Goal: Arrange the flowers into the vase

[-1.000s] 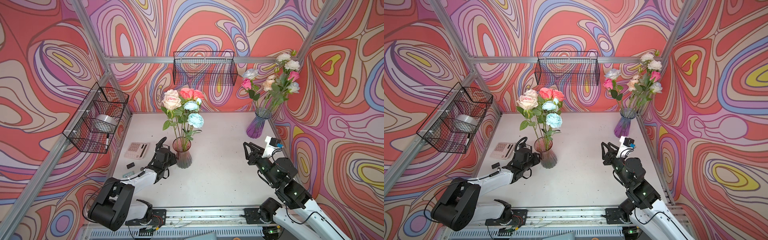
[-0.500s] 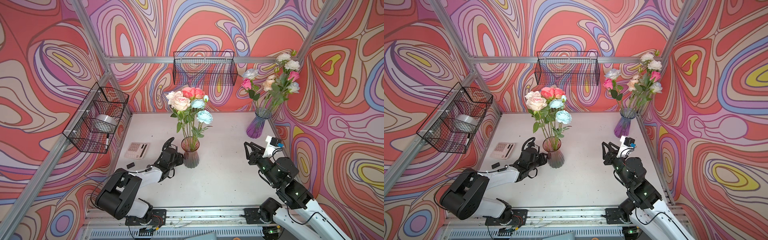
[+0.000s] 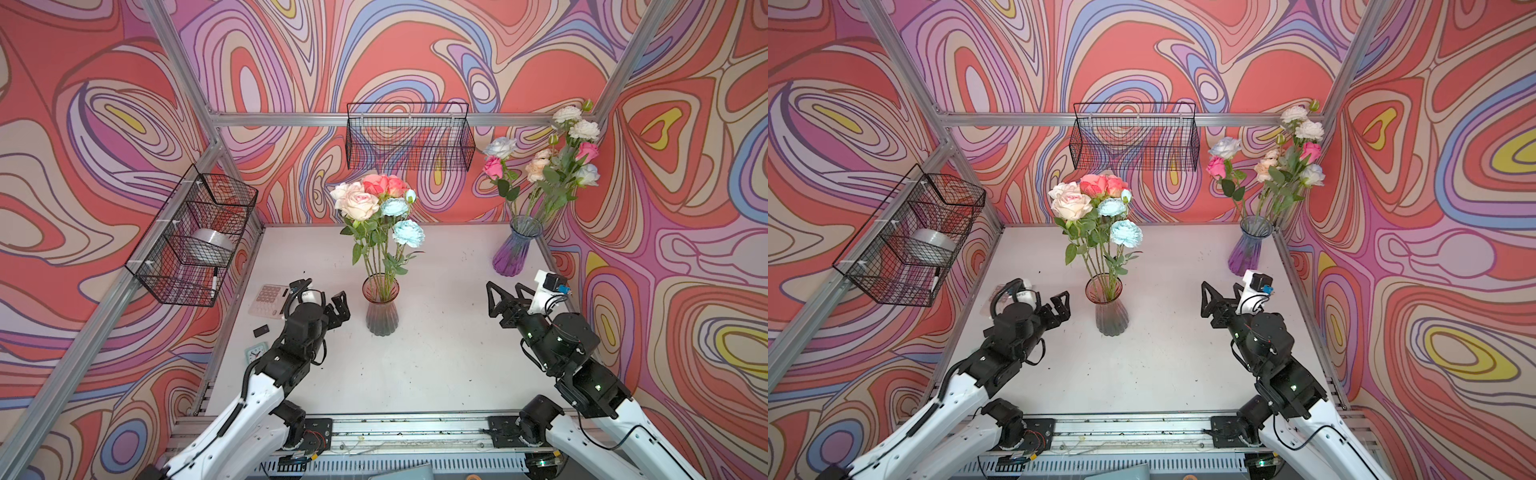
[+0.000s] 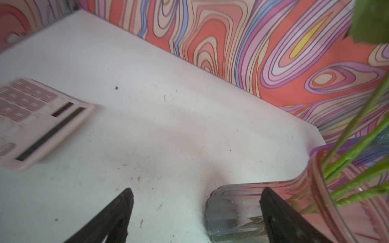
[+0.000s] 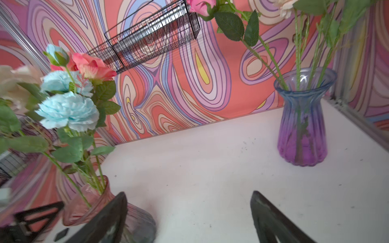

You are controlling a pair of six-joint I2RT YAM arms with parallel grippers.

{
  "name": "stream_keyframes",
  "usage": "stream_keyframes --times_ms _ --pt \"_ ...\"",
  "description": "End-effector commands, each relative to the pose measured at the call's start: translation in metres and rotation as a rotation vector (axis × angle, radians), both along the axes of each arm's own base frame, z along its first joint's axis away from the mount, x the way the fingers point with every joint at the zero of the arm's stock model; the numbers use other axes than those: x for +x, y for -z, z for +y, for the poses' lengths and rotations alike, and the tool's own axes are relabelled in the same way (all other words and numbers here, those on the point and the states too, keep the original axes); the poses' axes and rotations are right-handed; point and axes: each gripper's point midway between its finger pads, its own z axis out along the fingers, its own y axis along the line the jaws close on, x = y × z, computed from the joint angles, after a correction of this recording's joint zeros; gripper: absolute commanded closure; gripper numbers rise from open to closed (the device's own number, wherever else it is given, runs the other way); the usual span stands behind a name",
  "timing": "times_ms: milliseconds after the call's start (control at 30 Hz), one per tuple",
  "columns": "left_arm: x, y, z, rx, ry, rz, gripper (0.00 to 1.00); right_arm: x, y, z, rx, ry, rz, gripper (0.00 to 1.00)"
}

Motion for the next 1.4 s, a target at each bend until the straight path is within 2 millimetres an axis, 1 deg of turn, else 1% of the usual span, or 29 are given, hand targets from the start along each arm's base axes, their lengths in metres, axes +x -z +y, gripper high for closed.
stream_keyframes --times_ms 0,33,100,167,200,233,267,300,333,367,400,433,500,567,600,633,667,700,733,800,900,967,1067,1133,1233,1300,1333,1367 --pt "-0.029 -0.008 0.052 0.125 -0.208 0.052 0.0 0.012 0.008 -0.013 0.022 0.116 0.049 0.02" --pt "-0.032 -0.013 0.06 0.137 -0.242 0.046 0.0 0.018 0.015 -0.012 0.011 0.135 0.058 0.02" --pt "-0.032 -0.02 0.065 0.177 -0.265 0.026 0.0 0.033 0.031 -0.005 -0.038 0.146 0.085 0.02" --pt "-0.029 -0.017 0.077 0.18 -0.361 0.016 0.0 0.049 0.048 -0.002 -0.106 0.178 0.118 0.02" --pt "-0.024 -0.014 0.077 0.224 -0.359 0.002 0.0 0.056 0.055 0.005 -0.184 0.149 0.128 0.02" --pt "-0.01 -0.021 0.065 0.3 -0.286 -0.061 0.0 0.061 0.06 0.009 -0.259 0.128 0.117 0.02" --pt "0.0 -0.008 0.05 0.421 -0.175 -0.094 0.0 0.067 0.064 0.013 -0.348 0.113 0.088 0.02" --pt "0.007 -0.005 0.04 0.533 -0.1 -0.137 0.0 0.071 0.07 0.012 -0.426 0.12 0.06 0.02" --pt "0.01 -0.001 0.036 0.585 -0.076 -0.159 0.0 0.073 0.071 0.012 -0.494 0.115 0.005 0.02" --pt "0.011 0.003 0.039 0.627 -0.091 -0.173 0.0 0.072 0.074 0.016 -0.585 0.088 -0.068 0.02" --pt "0.011 0.007 0.045 0.668 -0.122 -0.172 0.0 0.07 0.077 0.015 -0.642 0.094 -0.124 0.02" --pt "0.011 0.011 0.049 0.697 -0.138 -0.165 0.0 0.069 0.084 0.013 -0.716 0.095 -0.161 0.02" --pt "0.015 0.032 0.059 0.711 -0.158 -0.119 0.0 0.075 0.106 -0.002 -0.768 0.132 -0.149 0.02" --pt "0.021 0.056 0.067 0.668 -0.143 -0.082 0.0 0.085 0.134 -0.019 -0.721 0.13 -0.073 0.02" --pt "0.023 0.07 0.075 0.631 -0.151 -0.056 0.0 0.09 0.149 -0.026 -0.69 0.118 -0.034 0.02" --pt "0.026 0.079 0.079 0.608 -0.15 -0.046 0.0 0.094 0.161 -0.034 -0.659 0.121 -0.006 0.02" --pt "0.029 0.085 0.084 0.588 -0.157 -0.052 0.0 0.096 0.169 -0.041 -0.617 0.13 0.002 0.02" --pt "0.034 0.084 0.084 0.587 -0.15 -0.07 0.0 0.098 0.176 -0.046 -0.582 0.137 0.007 0.02" --pt "0.038 0.084 0.082 0.593 -0.128 -0.073 0.0 0.101 0.178 -0.051 -0.568 0.151 0.003 0.01" --pt "0.048 0.088 0.083 0.548 -0.091 -0.073 0.0 0.11 0.18 -0.057 -0.545 0.168 0.015 0.02" --pt "0.063 0.088 0.086 0.49 -0.068 -0.102 0.0 0.126 0.179 -0.079 -0.439 0.217 0.019 0.02" --pt "0.069 0.088 0.085 0.489 -0.06 -0.124 0.0 0.135 0.182 -0.086 -0.438 0.231 0.039 0.02" --pt "0.079 0.096 0.085 0.483 -0.044 -0.125 0.0 0.144 0.188 -0.09 -0.433 0.218 0.084 0.02" --pt "0.083 0.102 0.082 0.483 -0.025 -0.119 0.0 0.144 0.183 -0.089 -0.433 0.197 0.097 0.02" --pt "0.089 0.113 0.084 0.476 -0.027 -0.092 0.0 0.147 0.184 -0.091 -0.435 0.179 0.115 0.02" --pt "0.095 0.119 0.083 0.474 -0.011 -0.086 0.0 0.145 0.188 -0.093 -0.44 0.175 0.12 0.02" --pt "0.098 0.119 0.082 0.473 0.003 -0.071 0.0 0.145 0.191 -0.095 -0.438 0.177 0.115 0.02" --pt "0.102 0.124 0.08 0.47 0.027 -0.025 0.0 0.146 0.19 -0.095 -0.44 0.181 0.095 0.02"
